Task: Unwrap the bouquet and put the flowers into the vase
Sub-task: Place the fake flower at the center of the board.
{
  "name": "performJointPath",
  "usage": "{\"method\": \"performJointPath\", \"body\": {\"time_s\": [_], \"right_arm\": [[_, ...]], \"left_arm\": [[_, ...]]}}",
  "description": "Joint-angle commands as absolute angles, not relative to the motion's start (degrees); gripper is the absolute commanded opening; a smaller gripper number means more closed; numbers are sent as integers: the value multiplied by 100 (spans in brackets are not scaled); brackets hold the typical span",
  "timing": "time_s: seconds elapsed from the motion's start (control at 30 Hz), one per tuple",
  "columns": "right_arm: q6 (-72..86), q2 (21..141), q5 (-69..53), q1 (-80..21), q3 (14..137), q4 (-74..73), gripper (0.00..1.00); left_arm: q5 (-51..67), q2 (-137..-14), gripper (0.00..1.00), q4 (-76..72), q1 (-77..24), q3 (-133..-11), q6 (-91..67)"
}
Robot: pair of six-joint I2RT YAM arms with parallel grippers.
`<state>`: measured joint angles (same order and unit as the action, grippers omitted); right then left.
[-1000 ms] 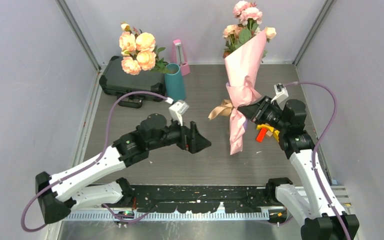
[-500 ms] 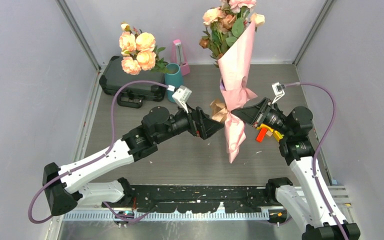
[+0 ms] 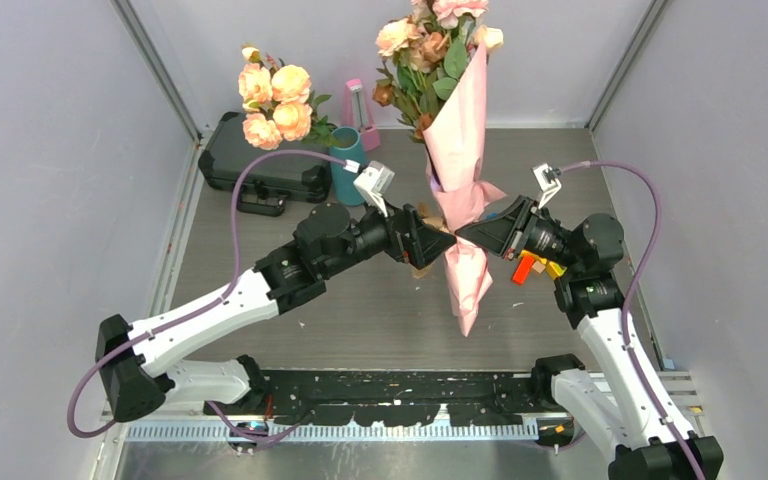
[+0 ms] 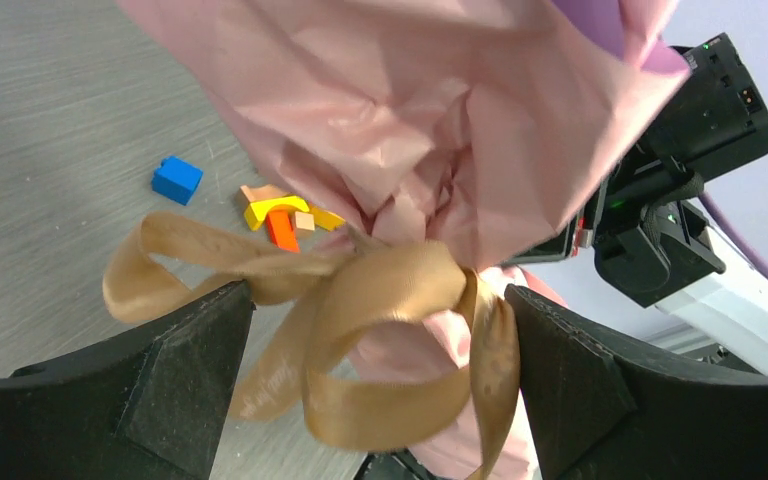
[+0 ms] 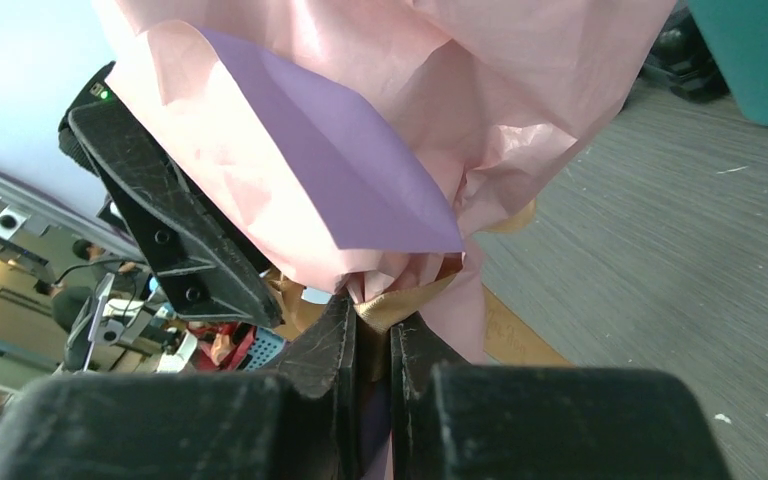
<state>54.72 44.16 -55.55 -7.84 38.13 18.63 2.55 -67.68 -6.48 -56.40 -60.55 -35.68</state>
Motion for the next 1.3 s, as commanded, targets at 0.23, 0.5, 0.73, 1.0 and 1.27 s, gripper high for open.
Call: {"method": "performJointPath", "body": {"time_s": [0.23, 0.5, 0.73, 1.0, 1.27], "right_arm": [[5559, 4578, -6045, -968, 3948, 3024, 0], [5567, 4542, -6144, -1061, 3981, 3101, 0], [5619, 4454, -6209, -1170, 3968, 3241, 0], [5717, 4385, -6222, -1219, 3960, 3352, 0], [5722, 4455, -6118, -1222, 3794, 3348, 0]], "left_arm": [[105, -6898, 100, -808, -5636, -6501, -3346], [109, -6948, 100, -913, -5531, -6342, -3880], [182, -6937, 91, -1053, -5450, -6193, -4321], [333, -6928, 63, -1230, -5377, -6010, -4595], [507, -6880, 22, -1400, -5301, -5892, -4694]]}}
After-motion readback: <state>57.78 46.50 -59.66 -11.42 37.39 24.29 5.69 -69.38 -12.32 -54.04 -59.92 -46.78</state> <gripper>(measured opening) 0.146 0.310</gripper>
